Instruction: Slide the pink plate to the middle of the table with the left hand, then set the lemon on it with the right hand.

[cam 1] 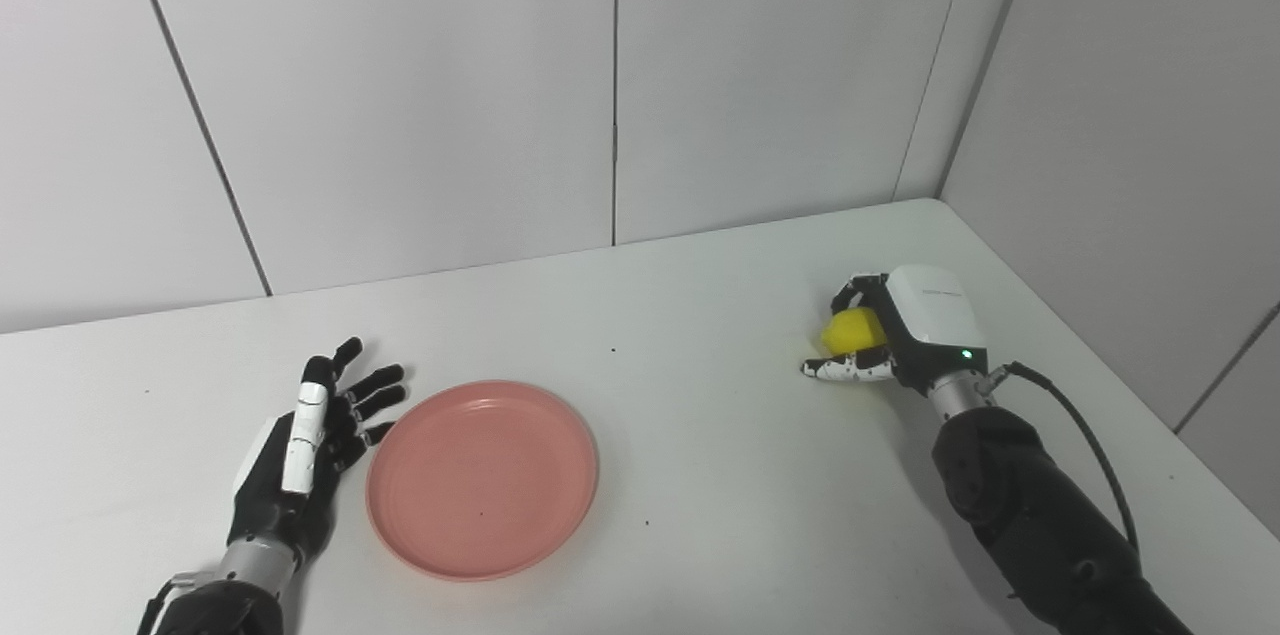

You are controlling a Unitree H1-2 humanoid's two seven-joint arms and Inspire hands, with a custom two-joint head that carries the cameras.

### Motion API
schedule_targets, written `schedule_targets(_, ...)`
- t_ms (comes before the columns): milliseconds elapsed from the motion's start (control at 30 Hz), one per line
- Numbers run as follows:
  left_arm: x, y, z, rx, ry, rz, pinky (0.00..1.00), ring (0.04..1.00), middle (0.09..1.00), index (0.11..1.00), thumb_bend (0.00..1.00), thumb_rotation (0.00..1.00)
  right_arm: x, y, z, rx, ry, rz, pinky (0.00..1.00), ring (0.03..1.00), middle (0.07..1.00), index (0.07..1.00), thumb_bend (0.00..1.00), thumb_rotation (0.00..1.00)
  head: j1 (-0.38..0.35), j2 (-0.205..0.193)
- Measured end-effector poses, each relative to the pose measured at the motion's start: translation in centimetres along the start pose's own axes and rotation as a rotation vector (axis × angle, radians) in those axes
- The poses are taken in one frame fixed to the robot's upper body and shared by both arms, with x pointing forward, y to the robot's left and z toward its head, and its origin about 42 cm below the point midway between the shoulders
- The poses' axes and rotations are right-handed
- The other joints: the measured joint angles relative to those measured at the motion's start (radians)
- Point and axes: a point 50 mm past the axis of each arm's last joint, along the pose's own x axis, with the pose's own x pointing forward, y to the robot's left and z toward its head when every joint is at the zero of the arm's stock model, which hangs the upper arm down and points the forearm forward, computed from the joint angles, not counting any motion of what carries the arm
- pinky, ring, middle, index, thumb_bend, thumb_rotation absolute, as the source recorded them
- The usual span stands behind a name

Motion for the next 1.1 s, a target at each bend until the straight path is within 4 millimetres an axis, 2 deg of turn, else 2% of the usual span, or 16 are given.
schedule_targets(67, 0.0, 0.0, 0.0, 0.0, 0.0, -0.003, 0.87, 0.826, 0.812, 0.968, 0.72, 1.0, 0.0, 0.0, 0.0, -0.002, -0.002, 0.002, 0.24, 0.31, 0.389, 0.487, 0.51, 0.17, 0.0, 0.0)
schedule_targets(167, 0.0, 0.0, 0.0, 0.0, 0.001, -0.004, 0.86, 0.823, 0.809, 0.968, 0.74, 1.0, 0.0, 0.0, 0.0, -0.008, -0.009, 0.005, 0.33, 0.424, 0.508, 0.493, 0.5, 0.17, -0.002, 0.002)
schedule_targets(333, 0.0, 0.1, 0.0, 0.001, 0.001, -0.005, 0.86, 0.823, 0.808, 0.968, 0.75, 1.0, 0.0, 0.0, 0.3, -0.013, -0.026, 0.026, 0.38, 0.476, 0.556, 0.494, 0.5, 0.17, 0.0, 0.002)
schedule_targets(367, 0.0, 0.1, 0.0, 0.001, 0.001, -0.005, 0.87, 0.824, 0.809, 0.968, 0.75, 1.0, 0.0, -0.1, 0.4, -0.014, -0.029, 0.025, 0.37, 0.465, 0.541, 0.494, 0.5, 0.17, 0.003, 0.002)
schedule_targets(467, 0.0, 0.0, 0.0, 0.001, 0.0, -0.006, 0.88, 0.823, 0.809, 0.969, 0.74, 1.0, 0.0, -0.3, 0.5, -0.021, -0.04, 0.025, 0.25, 0.317, 0.383, 0.484, 0.5, 0.17, 0.006, 0.002)
schedule_targets(500, 0.0, 0.0, 0.0, 0.001, 0.0, -0.008, 0.89, 0.825, 0.81, 0.97, 0.74, 1.0, 0.0, -0.4, 0.4, -0.026, -0.039, 0.024, 0.23, 0.295, 0.364, 0.482, 0.5, 0.17, 0.008, 0.0)
schedule_targets(567, 0.0, 0.0, 0.0, -0.006, -0.002, -0.01, 0.89, 0.831, 0.814, 0.972, 0.74, 1.0, 0.1, -0.5, 0.2, -0.033, -0.037, 0.022, 0.22, 0.287, 0.364, 0.483, 0.5, 0.17, 0.008, 0.0)
schedule_targets(667, 0.0, 0.0, 0.0, -0.006, -0.002, -0.012, 0.88, 0.828, 0.817, 0.968, 0.73, 1.0, 0.1, -0.8, 0.6, -0.033, -0.051, 0.018, 0.18, 0.237, 0.307, 0.476, 0.5, 0.17, 0.011, 0.0)
schedule_targets(733, 0.0, -0.1, 0.1, -0.005, -0.003, -0.012, 0.86, 0.821, 0.817, 0.96, 0.74, 1.0, 0.0, -1.0, 0.9, -0.031, -0.061, 0.017, 0.2, 0.272, 0.355, 0.483, 0.5, 0.17, 0.029, -0.002)
schedule_targets(867, -0.1, -0.3, 0.1, -0.01, -0.007, -0.006, 0.86, 0.824, 0.822, 0.955, 0.74, 1.0, -0.6, -1.6, 2.1, -0.023, -0.112, 0.026, 0.18, 0.249, 0.328, 0.48, 0.5, 0.17, 0.051, 0.002)
schedule_targets(1100, 0.0, -0.9, 0.0, -0.023, -0.01, -0.001, 0.87, 0.826, 0.812, 0.949, 0.76, 1.0, -0.5, -3.8, 4.7, -0.017, -0.201, -0.01, 0.14, 0.199, 0.271, 0.473, 0.5, 0.17, 0.089, -0.003)
